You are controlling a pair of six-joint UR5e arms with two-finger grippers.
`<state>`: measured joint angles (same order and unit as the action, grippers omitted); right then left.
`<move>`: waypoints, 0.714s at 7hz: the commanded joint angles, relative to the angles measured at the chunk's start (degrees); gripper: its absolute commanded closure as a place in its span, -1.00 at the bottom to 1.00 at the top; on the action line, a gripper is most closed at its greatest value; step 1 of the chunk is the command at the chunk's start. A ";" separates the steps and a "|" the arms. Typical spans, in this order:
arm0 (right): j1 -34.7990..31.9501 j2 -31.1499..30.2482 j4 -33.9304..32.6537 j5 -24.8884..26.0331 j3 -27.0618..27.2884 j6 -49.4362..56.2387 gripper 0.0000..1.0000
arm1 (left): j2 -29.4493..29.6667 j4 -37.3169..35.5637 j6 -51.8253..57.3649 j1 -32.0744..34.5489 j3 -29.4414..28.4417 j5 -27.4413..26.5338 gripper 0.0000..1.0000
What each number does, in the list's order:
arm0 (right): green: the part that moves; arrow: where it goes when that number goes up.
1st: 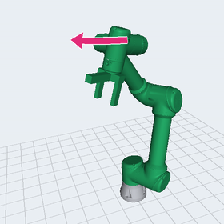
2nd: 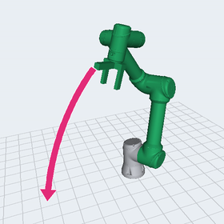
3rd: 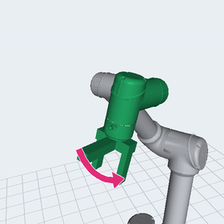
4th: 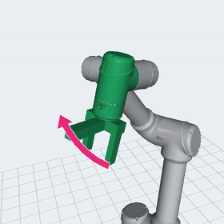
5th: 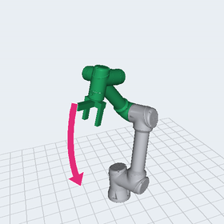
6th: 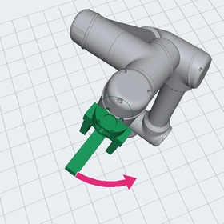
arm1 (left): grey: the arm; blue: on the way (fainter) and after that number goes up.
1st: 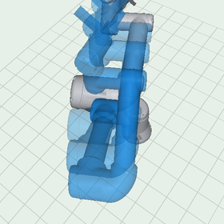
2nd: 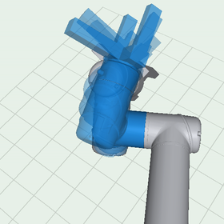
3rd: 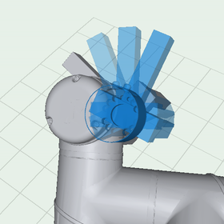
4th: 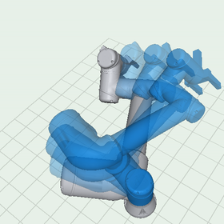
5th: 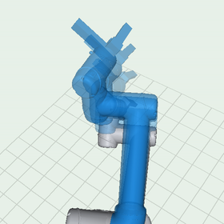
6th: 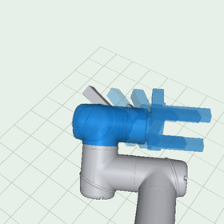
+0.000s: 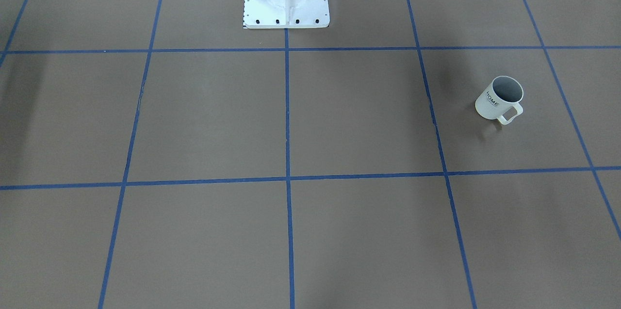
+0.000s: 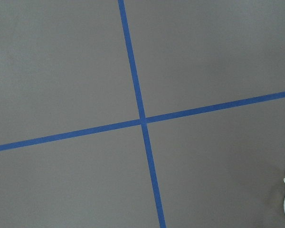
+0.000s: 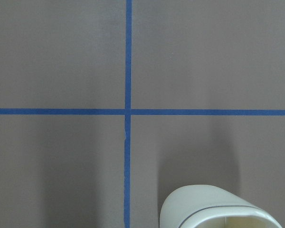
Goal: Left arm hands cup to right arm to dump lemon
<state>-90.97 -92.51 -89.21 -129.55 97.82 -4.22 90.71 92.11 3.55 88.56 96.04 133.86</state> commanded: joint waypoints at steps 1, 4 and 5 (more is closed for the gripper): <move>0.01 0.05 0.00 0.00 0.00 0.00 -1.00 | -0.01 0.09 0.05 0.03 0.37 -0.09 -1.00; 0.01 0.57 0.09 -0.18 0.26 -0.09 -1.00 | -2.19 0.09 -0.03 -0.05 5.01 -0.18 -1.00; 0.09 1.01 1.57 -0.18 0.61 -0.52 -1.00 | -1.34 0.52 -0.38 -0.14 5.12 0.00 -1.00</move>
<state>-90.93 -92.00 -88.76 -129.71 98.14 -4.38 89.23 92.29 3.44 88.50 100.20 133.74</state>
